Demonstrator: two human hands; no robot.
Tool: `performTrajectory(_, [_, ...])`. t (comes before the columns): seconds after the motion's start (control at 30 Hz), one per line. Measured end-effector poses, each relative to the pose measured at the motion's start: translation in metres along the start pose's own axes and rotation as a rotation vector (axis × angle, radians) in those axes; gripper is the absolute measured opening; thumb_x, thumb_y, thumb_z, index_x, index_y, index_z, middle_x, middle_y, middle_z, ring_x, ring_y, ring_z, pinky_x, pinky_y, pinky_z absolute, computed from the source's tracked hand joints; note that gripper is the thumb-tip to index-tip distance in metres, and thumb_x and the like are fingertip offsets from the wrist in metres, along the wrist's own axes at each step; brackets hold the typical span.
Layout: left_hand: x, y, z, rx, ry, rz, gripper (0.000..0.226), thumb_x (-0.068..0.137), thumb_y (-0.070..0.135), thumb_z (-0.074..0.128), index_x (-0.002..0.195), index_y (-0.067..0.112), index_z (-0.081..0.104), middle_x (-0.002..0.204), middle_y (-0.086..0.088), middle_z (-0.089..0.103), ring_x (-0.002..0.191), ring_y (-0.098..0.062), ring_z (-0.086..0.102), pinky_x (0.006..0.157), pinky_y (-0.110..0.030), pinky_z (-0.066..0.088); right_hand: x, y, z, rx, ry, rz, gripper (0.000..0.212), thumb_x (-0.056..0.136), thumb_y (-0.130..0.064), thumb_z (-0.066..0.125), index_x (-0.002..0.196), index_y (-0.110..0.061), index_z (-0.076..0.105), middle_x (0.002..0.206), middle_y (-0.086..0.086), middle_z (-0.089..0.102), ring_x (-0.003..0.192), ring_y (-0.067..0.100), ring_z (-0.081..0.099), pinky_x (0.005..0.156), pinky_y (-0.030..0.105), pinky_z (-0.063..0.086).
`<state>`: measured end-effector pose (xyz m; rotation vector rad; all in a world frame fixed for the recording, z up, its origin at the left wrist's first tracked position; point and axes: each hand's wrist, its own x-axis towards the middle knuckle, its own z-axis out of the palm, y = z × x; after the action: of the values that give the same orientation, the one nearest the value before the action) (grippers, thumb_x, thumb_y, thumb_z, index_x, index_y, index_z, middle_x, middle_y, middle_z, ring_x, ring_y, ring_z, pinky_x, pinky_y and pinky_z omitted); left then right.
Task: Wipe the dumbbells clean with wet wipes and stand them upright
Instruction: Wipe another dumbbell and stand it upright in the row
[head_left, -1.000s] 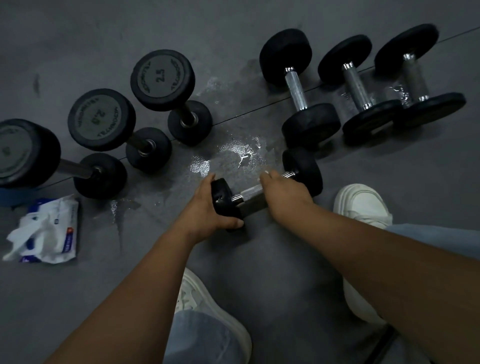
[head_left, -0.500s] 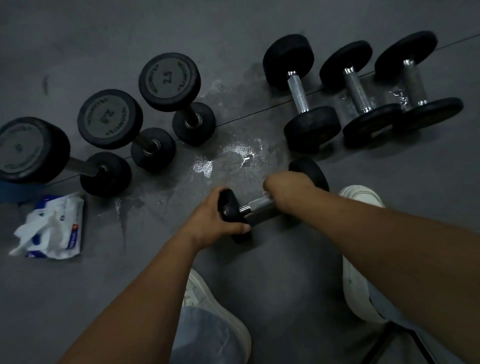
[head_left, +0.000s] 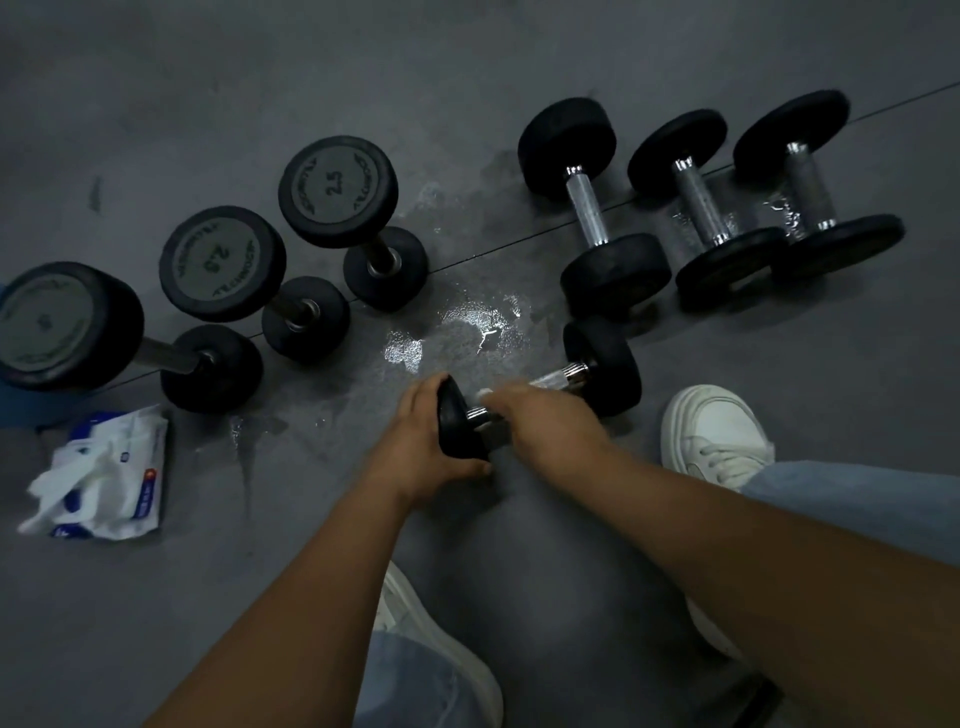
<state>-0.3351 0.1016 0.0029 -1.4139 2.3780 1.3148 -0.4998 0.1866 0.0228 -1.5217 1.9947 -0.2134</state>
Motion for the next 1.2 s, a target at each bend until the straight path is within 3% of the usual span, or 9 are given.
performTrajectory(0.13, [0.003, -0.002, -0.001, -0.044, -0.005, -0.019, 0.124, 0.051, 0.032, 0.096, 0.152, 0.024, 0.025, 0.15, -0.003, 0.03, 0.134, -0.018, 0.038, 0.113, -0.028, 0.033, 0.001, 0.015, -0.002, 0.066, 0.127, 0.178, 0.036, 0.097, -0.021, 0.04, 0.132, -0.03, 0.046, 0.138, -0.003, 0.051, 0.118, 0.028, 0.056, 0.096, 0.042, 0.047])
performTrajectory(0.27, [0.003, -0.002, 0.001, -0.051, 0.004, -0.012, 0.123, 0.05, 0.03, 0.097, 0.151, 0.024, 0.026, 0.15, -0.002, 0.03, 0.133, -0.017, 0.038, 0.111, -0.026, 0.033, 0.003, -0.001, 0.001, 0.044, 0.003, -0.008, 0.039, 0.092, -0.021, 0.047, 0.128, -0.034, 0.049, 0.128, -0.004, 0.057, 0.111, 0.025, 0.06, 0.089, 0.039, 0.051])
performTrajectory(0.37, [0.002, -0.002, -0.001, -0.072, 0.003, -0.019, 0.122, 0.051, 0.029, 0.096, 0.151, 0.026, 0.026, 0.149, -0.001, 0.031, 0.132, -0.017, 0.038, 0.113, -0.03, 0.034, 0.008, 0.011, -0.002, 0.046, 0.094, 0.233, 0.045, 0.096, -0.017, 0.039, 0.139, -0.031, 0.041, 0.146, -0.003, 0.044, 0.12, 0.029, 0.055, 0.096, 0.04, 0.047])
performTrajectory(0.5, [0.002, -0.002, 0.0, -0.077, 0.003, -0.016, 0.124, 0.049, 0.03, 0.096, 0.15, 0.027, 0.026, 0.149, 0.001, 0.03, 0.132, -0.016, 0.039, 0.111, -0.031, 0.037, -0.001, -0.006, 0.004, 0.063, -0.012, -0.052, 0.041, 0.091, -0.027, 0.051, 0.131, -0.036, 0.047, 0.135, -0.007, 0.054, 0.117, 0.023, 0.057, 0.093, 0.037, 0.049])
performTrajectory(0.63, [0.003, -0.003, 0.0, -0.077, 0.006, -0.015, 0.122, 0.05, 0.03, 0.096, 0.151, 0.028, 0.026, 0.15, -0.002, 0.03, 0.133, -0.017, 0.038, 0.112, -0.03, 0.035, 0.004, 0.014, 0.004, -0.014, 0.057, 0.143, 0.047, 0.099, -0.025, 0.035, 0.145, -0.032, 0.033, 0.153, -0.009, 0.034, 0.128, 0.025, 0.049, 0.103, 0.036, 0.041])
performTrajectory(0.77, [0.003, -0.003, 0.0, -0.08, 0.002, -0.022, 0.123, 0.05, 0.031, 0.096, 0.151, 0.03, 0.025, 0.149, -0.002, 0.03, 0.132, -0.017, 0.039, 0.112, -0.033, 0.036, 0.005, 0.005, -0.002, 0.018, -0.018, 0.004, 0.045, 0.091, -0.018, 0.046, 0.134, -0.033, 0.045, 0.137, -0.003, 0.052, 0.114, 0.025, 0.059, 0.09, 0.037, 0.05])
performTrajectory(0.9, [0.004, -0.003, -0.002, -0.081, -0.017, -0.025, 0.122, 0.051, 0.031, 0.096, 0.151, 0.028, 0.025, 0.151, -0.004, 0.029, 0.134, -0.018, 0.036, 0.114, -0.033, 0.034, -0.012, 0.015, 0.004, -0.045, 0.006, 0.101, 0.073, 0.088, -0.008, 0.044, 0.15, -0.035, 0.017, 0.157, -0.011, 0.023, 0.113, 0.031, 0.059, 0.088, 0.041, 0.05])
performTrajectory(1.1, [0.005, -0.003, -0.002, -0.076, -0.014, -0.029, 0.122, 0.051, 0.031, 0.096, 0.15, 0.028, 0.025, 0.151, -0.003, 0.03, 0.134, -0.019, 0.037, 0.112, -0.032, 0.034, -0.013, 0.011, 0.007, -0.117, 0.003, 0.002, 0.08, 0.086, -0.004, 0.047, 0.152, -0.032, 0.012, 0.16, -0.016, 0.008, 0.115, 0.027, 0.058, 0.083, 0.041, 0.053])
performTrajectory(1.2, [0.004, -0.004, -0.001, -0.078, -0.009, -0.024, 0.122, 0.051, 0.031, 0.096, 0.15, 0.03, 0.025, 0.15, -0.003, 0.03, 0.133, -0.018, 0.037, 0.113, -0.033, 0.035, -0.007, 0.005, -0.002, -0.208, -0.023, 0.007, 0.056, 0.09, -0.01, 0.047, 0.142, -0.028, 0.036, 0.15, -0.008, 0.033, 0.106, 0.027, 0.062, 0.075, 0.037, 0.05])
